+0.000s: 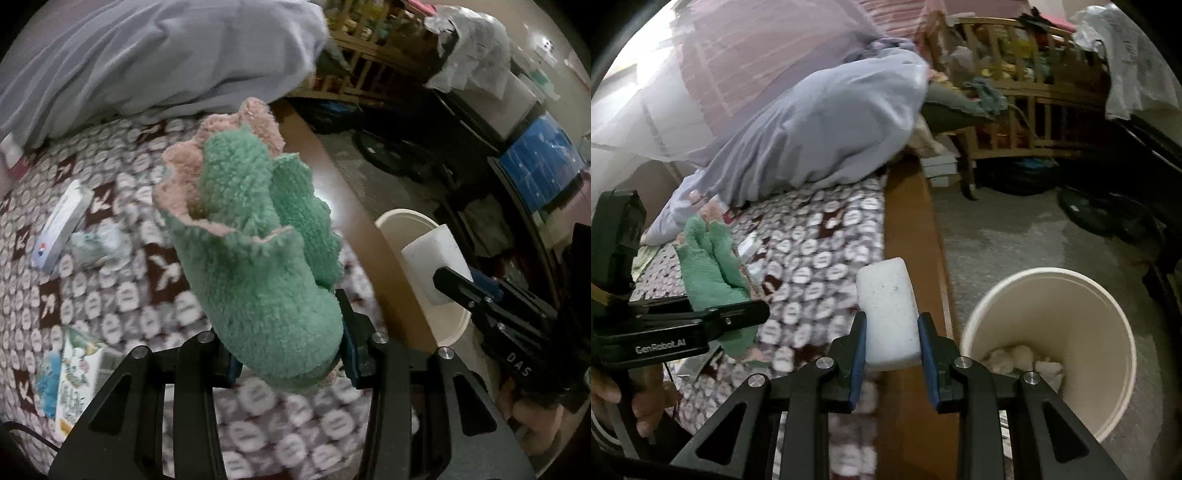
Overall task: Collect trash
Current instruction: 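Carry the green plush toy and white sponge over the cream bucket, then open both tools to drop the plush toy and sponge into the bucket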
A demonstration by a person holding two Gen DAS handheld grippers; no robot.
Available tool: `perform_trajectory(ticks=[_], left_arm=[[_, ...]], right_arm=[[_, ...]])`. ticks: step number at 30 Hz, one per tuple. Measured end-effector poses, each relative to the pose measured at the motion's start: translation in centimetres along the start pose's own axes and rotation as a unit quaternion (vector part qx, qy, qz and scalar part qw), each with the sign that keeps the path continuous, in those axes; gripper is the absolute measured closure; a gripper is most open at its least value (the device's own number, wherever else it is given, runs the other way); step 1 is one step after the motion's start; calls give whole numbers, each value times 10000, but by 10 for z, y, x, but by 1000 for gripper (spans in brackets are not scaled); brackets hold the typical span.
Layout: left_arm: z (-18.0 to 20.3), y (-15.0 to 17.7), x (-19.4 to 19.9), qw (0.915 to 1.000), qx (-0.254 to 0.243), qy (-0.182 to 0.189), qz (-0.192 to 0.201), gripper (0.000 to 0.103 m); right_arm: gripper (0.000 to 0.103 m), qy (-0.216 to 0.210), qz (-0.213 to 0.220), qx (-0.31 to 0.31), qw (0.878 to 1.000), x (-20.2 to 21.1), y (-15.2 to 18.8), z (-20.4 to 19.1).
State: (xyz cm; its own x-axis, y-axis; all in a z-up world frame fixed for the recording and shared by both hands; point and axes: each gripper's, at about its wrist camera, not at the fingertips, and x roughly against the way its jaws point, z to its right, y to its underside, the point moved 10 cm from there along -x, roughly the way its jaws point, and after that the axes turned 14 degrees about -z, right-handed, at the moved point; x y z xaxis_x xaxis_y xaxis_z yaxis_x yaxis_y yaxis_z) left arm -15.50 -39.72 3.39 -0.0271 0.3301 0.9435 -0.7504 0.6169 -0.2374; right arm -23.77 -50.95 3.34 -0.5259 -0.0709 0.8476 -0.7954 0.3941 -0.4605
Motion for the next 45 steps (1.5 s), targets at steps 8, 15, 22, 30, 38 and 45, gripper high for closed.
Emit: perform_trajectory(ticks=[8,15,22,30,38,45], left_arm=[[47,-8,-15,9992,-334,171,-139,63],[79,-16,-30,9976,-546,302,-307,63],[116,-22,-45,9951,-797,409,-410,63],[144,-28,-62,9930,-958,450,-526,63],[155,-33,-74,9918,-1002,547,-581,63],[159,-33,-80,9907,-1002,677,-623,63]], right_arm=[[77,207,3,-349,9992,9,13,44],[77,360,37,-689,9970,16,21,82],[77,463,27,-945,9944,21,31,114],[77,522,-23,-1240,9909,21,41,144],[77,565,-56,-1404,9885,19,47,159],[77,564,-73,-1477,9874,17,50,165]])
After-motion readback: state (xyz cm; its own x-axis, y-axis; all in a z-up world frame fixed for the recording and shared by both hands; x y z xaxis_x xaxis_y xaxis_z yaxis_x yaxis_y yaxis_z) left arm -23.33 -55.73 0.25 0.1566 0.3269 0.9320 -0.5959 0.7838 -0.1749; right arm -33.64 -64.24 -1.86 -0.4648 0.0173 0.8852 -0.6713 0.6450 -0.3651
